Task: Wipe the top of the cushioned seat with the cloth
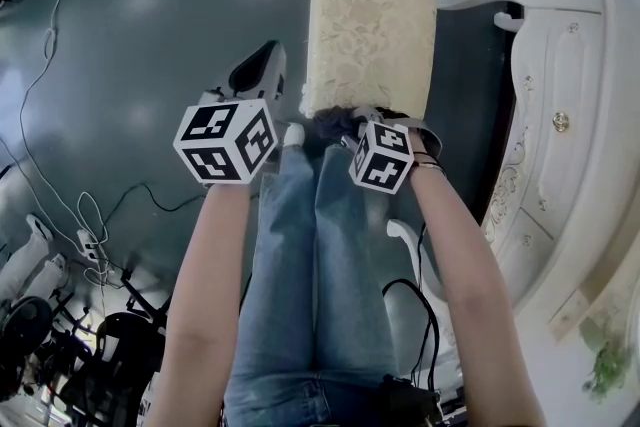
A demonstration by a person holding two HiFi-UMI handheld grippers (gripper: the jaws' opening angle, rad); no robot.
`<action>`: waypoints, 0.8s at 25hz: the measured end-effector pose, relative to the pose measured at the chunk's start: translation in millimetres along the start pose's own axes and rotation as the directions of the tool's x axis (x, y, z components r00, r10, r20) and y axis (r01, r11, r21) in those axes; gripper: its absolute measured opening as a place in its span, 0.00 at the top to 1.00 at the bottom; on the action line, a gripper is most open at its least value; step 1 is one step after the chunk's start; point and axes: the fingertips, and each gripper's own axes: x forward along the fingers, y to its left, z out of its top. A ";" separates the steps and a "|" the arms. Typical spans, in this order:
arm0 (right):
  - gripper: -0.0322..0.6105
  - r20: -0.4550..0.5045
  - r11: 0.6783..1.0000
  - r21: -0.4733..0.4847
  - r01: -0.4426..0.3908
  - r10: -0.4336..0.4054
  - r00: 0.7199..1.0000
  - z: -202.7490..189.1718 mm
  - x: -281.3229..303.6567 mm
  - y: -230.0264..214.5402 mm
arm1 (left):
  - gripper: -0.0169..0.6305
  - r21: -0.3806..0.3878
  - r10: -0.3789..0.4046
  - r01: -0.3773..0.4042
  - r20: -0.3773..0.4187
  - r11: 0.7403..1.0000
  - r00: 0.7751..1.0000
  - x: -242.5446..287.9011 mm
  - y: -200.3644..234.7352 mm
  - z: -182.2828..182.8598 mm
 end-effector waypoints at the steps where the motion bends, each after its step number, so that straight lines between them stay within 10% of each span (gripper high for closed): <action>1: 0.89 -0.002 1.000 0.008 -0.006 0.006 1.000 -1.0 1.8 2.2 | 0.97 -0.001 0.001 -0.001 -0.002 1.000 1.000 0.5 1.1 -0.5; 9: 0.89 -0.016 0.997 0.041 -0.060 0.061 0.998 -5.3 -1.6 20.3 | 0.97 -0.007 0.005 -0.006 -0.006 1.000 1.000 1.4 10.2 6.1; 20: 0.89 0.252 0.944 0.330 -0.002 -0.085 0.964 31.5 -72.3 -56.0 | 0.97 -0.004 0.016 -0.016 0.010 1.000 1.000 5.9 19.3 31.1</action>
